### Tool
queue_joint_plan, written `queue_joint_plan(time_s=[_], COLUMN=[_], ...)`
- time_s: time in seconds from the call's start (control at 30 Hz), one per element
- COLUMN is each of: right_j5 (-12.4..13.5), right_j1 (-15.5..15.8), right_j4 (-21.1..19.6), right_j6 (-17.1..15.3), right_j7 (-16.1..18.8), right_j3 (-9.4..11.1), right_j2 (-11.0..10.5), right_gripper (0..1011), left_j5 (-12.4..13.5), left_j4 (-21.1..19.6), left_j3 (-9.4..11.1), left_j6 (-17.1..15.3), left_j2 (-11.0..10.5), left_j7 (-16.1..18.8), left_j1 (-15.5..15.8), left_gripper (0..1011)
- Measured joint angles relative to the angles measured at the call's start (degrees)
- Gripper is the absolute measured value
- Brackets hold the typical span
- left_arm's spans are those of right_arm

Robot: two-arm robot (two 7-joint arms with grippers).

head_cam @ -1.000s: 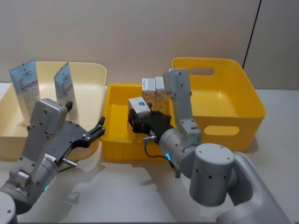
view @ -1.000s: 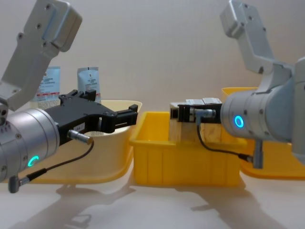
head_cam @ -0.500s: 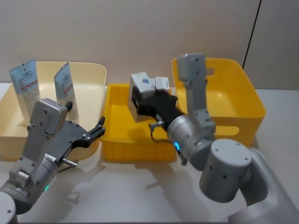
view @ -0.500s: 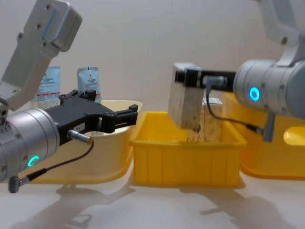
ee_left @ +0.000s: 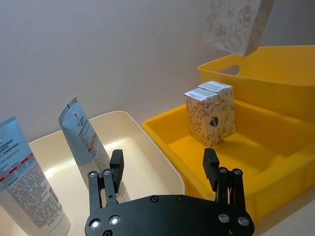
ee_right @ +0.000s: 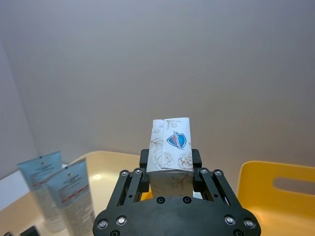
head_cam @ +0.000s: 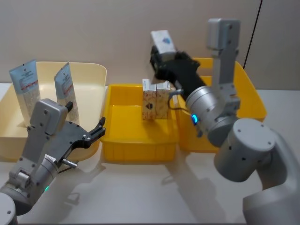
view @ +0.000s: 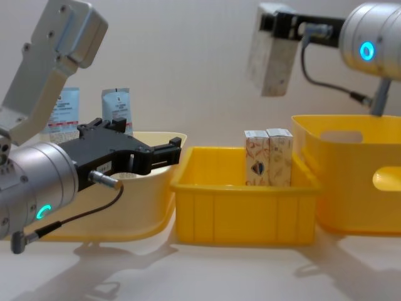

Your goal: Bimanual collaborative sorting of washing and personal care products

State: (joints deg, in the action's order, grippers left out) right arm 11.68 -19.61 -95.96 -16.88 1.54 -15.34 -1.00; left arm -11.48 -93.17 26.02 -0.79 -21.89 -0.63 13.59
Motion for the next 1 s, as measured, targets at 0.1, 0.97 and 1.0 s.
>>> queue_joint_plan(time_s=[0.1, 0.97, 1.0], right_j5=[-0.6, -5.1, -5.2], right_j1=[-0.4, 1.2, 1.2], right_j4=[-0.4, -1.9, -1.9], right_j6=[0.4, -3.5, -3.6], right_j7=[-0.8, -10.0, -10.1], right_j3=[1.0, 11.2, 11.5], right_j2=[-0.1, -1.6, -1.6], right_gripper=[454, 630, 655], left_j5=[0.0, 0.0, 0.0], left_j4=[0.0, 0.0, 0.0], left_j3=[0.0, 0.0, 0.0], left_j6=[0.0, 0.0, 0.0], left_j2=[0.0, 0.0, 0.0], left_j7=[0.0, 0.0, 0.0], left_j1=[0.0, 0.0, 0.0], left_gripper=[1003, 1003, 1003])
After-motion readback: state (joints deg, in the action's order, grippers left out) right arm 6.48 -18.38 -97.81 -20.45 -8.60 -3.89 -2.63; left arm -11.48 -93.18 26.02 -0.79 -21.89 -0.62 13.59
